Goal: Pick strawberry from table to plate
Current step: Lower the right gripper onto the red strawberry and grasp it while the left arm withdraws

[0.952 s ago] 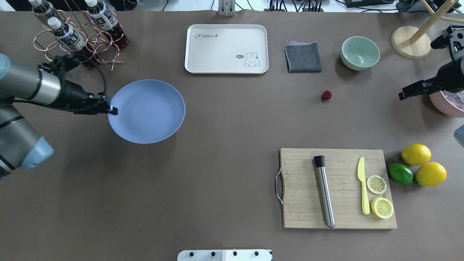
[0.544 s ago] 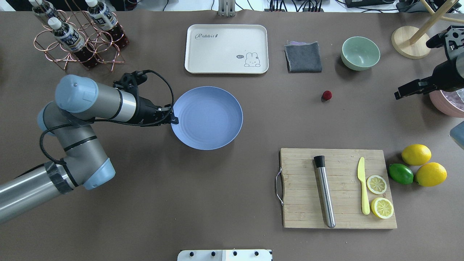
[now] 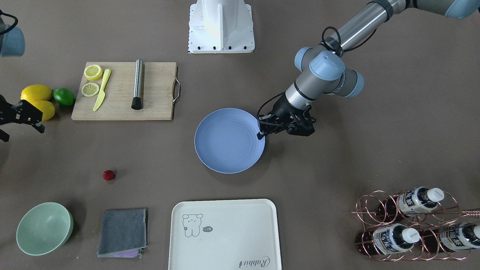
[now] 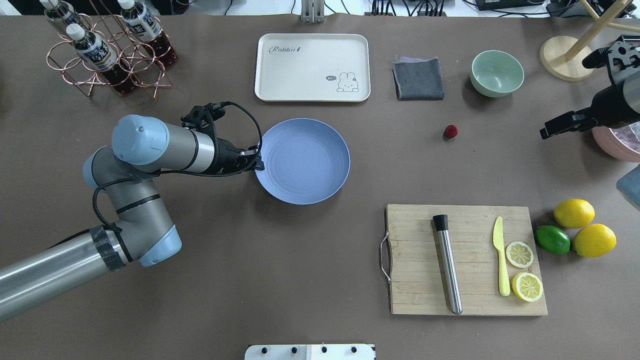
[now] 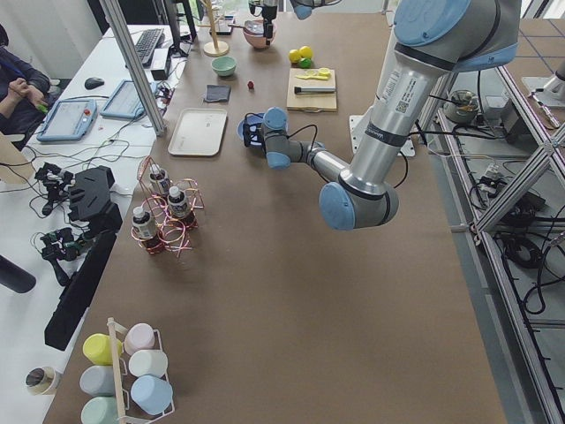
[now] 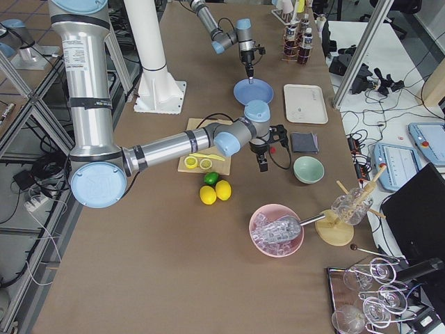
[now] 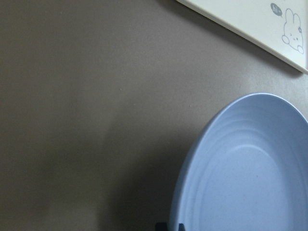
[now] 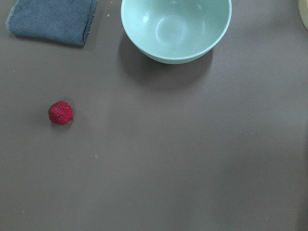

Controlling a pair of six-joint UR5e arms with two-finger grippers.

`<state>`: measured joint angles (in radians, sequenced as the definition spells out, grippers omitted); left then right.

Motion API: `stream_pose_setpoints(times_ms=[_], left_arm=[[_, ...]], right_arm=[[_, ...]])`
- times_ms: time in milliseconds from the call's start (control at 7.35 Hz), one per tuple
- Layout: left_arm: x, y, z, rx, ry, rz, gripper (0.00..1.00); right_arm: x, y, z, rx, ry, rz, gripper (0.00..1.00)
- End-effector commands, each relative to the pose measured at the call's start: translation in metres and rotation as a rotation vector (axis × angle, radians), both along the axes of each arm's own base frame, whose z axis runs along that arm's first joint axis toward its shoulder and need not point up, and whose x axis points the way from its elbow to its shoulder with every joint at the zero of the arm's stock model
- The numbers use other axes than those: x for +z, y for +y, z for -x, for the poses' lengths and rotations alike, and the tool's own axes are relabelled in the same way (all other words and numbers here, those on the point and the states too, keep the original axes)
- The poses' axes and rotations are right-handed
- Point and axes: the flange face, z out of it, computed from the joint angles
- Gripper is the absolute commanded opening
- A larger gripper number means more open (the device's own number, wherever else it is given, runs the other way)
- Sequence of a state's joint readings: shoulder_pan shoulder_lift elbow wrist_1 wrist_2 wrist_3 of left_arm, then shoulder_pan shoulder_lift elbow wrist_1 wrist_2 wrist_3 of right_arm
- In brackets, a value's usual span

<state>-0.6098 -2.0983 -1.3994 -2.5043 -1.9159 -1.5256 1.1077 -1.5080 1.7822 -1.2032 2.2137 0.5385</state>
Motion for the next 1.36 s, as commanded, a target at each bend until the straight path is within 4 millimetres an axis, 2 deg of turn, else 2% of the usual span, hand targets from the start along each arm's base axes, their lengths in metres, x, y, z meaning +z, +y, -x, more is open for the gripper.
stream_pose_setpoints(times_ms=[0, 136, 272, 408, 544, 680, 816, 952, 1088, 1224], left_arm=[[0.002, -0.001, 0.002, -0.007, -0.004, -0.012, 0.97], [0.007, -0.004, 0.014, -0.015, -0.008, -0.013, 0.98], [0.021, -0.017, 0.047, -0.012, -0.030, -0.036, 0.98], [0.031, -0.028, 0.099, 0.031, -0.058, -0.063, 0.98], [0.049, -0.025, 0.153, 0.054, -0.090, -0.091, 0.98], [0.085, -0.021, 0.214, 0.087, -0.132, -0.127, 0.98], [0.121, -0.016, 0.272, 0.106, -0.168, -0.167, 0.98], [0.156, -0.008, 0.319, 0.118, -0.204, -0.198, 0.98], [0.178, -0.002, 0.352, 0.126, -0.220, -0.221, 0.98], [0.183, 0.001, 0.367, 0.116, -0.224, -0.221, 0.98]], right_arm=[[-0.003, -0.001, 0.011, -0.013, 0.004, -0.009, 1.00], [-0.012, -0.007, 0.015, -0.011, 0.003, -0.019, 1.00], [-0.017, -0.011, 0.023, -0.015, 0.003, -0.010, 1.00], [-0.028, -0.015, 0.037, 0.006, -0.004, 0.031, 1.00], [-0.038, -0.018, 0.064, 0.013, -0.011, 0.065, 1.00], [-0.045, -0.032, 0.089, 0.036, 0.000, 0.083, 1.00], [-0.049, -0.039, 0.124, 0.052, 0.018, 0.103, 0.97], [-0.057, -0.049, 0.157, 0.080, 0.023, 0.135, 0.95], [-0.059, -0.056, 0.181, 0.091, 0.032, 0.153, 0.94], [-0.059, -0.063, 0.195, 0.085, 0.042, 0.161, 0.94]])
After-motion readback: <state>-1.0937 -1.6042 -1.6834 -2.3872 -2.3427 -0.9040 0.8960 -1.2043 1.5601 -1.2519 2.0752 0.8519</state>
